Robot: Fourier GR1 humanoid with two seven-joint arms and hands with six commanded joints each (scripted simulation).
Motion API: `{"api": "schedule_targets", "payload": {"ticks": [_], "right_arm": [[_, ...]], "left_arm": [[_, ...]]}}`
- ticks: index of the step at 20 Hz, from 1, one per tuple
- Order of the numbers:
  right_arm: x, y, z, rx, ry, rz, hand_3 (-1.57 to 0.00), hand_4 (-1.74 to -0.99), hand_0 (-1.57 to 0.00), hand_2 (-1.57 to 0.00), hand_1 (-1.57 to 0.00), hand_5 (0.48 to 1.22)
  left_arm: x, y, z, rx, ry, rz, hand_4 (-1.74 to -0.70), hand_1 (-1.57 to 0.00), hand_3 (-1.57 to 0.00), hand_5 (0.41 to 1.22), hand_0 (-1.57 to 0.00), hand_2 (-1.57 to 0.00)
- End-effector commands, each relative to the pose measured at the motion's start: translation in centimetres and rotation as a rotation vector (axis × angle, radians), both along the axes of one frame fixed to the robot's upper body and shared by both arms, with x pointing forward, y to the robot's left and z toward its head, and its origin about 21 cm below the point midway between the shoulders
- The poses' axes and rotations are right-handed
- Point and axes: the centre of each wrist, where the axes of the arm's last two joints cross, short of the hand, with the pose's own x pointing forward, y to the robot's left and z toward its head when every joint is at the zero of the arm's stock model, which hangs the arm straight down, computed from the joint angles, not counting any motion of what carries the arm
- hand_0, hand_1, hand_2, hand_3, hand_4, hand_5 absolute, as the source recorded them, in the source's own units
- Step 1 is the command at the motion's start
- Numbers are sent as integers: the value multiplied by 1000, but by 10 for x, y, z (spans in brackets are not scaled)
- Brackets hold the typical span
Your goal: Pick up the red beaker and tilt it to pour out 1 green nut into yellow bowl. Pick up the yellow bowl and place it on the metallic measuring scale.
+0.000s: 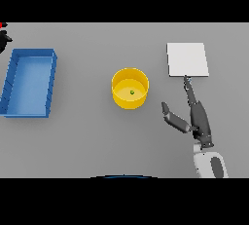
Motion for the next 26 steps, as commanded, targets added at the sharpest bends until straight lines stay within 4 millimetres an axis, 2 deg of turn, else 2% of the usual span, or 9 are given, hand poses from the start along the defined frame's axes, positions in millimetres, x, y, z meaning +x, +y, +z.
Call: {"api": "schedule_targets", "payload": {"ticks": [1, 6, 10, 13, 14, 15, 18, 21, 26], "right_arm": [[1, 1, 1, 6, 2, -4, 1, -1217, 1, 1, 1, 664], [4, -4, 0, -2, 1, -11, 1, -1216, 1, 1, 1, 667], [1, -2, -1, -5, -2, -7, 1, -1205, 1, 1, 1, 664], [2, 0, -2, -1, -3, -3, 1, -1192, 1, 1, 1, 663], [2, 2, 0, 5, -5, -4, 1, -1188, 1, 1, 1, 663], [-1, -1, -1, -2, -13, -9, 1, -1187, 1, 1, 1, 664], [0, -4, 0, -9, -10, -13, 1, -1182, 1, 1, 1, 667], [-3, -2, -1, 3, -6, -7, 1, -1189, 1, 1, 1, 666], [-2, 2, 1, -31, 14, -16, 1, -1192, 1, 1, 1, 660]], "left_arm": [[-6, -2, -8, -8, 4, 14, -1741, -1571, -1449, 1221, -1571, -1571], [-27, -6, -35, -74, 43, 62, -1741, -1571, -1521, 1199, -1571, -1571], [-33, -6, -44, -51, 92, 90, -1741, -1571, -1551, 967, -1571, -1571], [-43, -9, -45, -29, 177, 12, -1374, -1449, -1362, 830, -1564, -1432], [-45, -4, -44, -55, 213, -14, -1229, -1180, -1129, 803, -1457, -1187], [-47, -3, -41, -72, 260, -31, -1120, -944, -903, 778, -1166, -959], [-47, 0, -29, -68, 319, -84, -916, -483, -462, 723, -596, -490], [-44, 2, -28, -94, 346, -114, -831, -247, -236, 688, -305, -251], [-45, 0, -29, -102, 287, -134, -785, -80, -77, 674, -99, -81]]}}
